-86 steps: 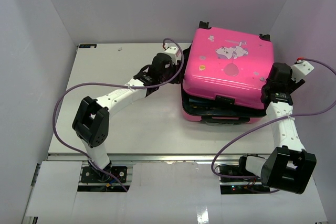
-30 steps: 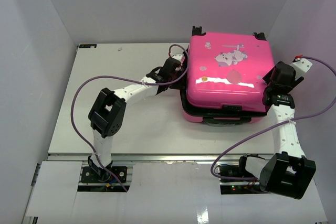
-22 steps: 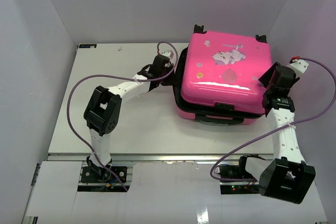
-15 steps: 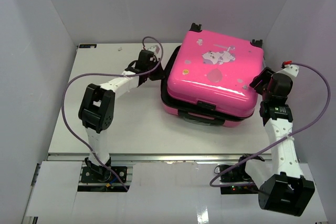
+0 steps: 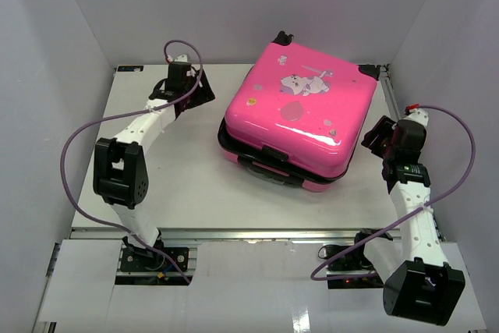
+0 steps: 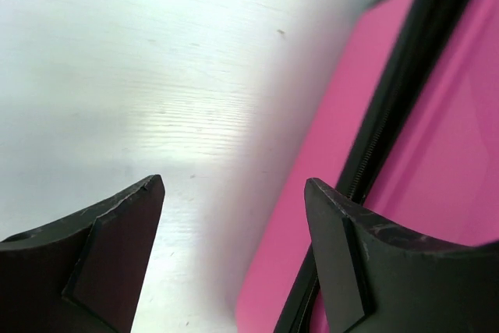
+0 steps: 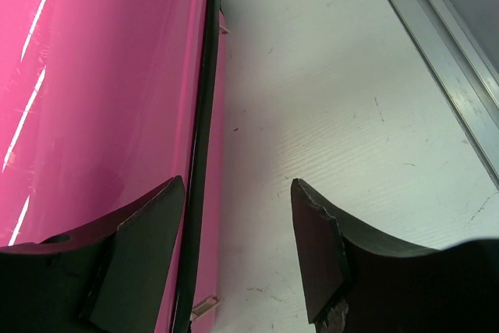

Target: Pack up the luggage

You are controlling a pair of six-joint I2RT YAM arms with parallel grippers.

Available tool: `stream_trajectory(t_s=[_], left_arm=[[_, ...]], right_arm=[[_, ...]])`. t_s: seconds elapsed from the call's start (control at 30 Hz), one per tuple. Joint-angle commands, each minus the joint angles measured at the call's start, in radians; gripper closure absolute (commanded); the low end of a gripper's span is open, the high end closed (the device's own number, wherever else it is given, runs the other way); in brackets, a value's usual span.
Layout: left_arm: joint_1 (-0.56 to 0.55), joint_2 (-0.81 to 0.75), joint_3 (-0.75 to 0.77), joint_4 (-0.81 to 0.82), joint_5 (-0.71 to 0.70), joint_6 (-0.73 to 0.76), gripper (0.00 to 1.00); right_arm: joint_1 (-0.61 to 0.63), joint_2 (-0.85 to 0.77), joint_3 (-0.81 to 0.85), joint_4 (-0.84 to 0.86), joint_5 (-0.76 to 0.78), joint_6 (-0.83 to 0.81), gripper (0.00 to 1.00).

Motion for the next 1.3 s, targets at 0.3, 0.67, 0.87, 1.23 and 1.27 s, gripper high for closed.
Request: stream_trajectory(t_s=[0.3, 0.67, 0.87, 1.23, 1.27], left_arm=[[-0.217, -0.461, -0.328, -0.139, -0.352, -0.33, 0.28], [-0.399, -0.384, -0.404, -0.224, -0.443, -0.645, 0.32], [-0.439, -0.265, -0.366, -0.215, -0.443, -0.728, 0.34], [-0.316, -0.167, -0.335, -0.197, -0.522, -0.641, 1.0], [-0.266, -0.159, -0.323, -0.187, -0.505, -0.589, 1.0]], right_arm=[[-0.004, 0.034, -0.008, 0.008, 0.013, -0.035, 0.36], [-0.006, -0.001, -0.027, 0.008, 0.012, -0.043, 0.36], [-0.005, 0.009, -0.027, 0.008, 0.01, -0.045, 0.36], [-0.006, -0.023, -0.041, 0.025, -0.03, -0.061, 0.34], [-0.006, -0.033, -0.044, 0.028, -0.028, -0.057, 0.33]])
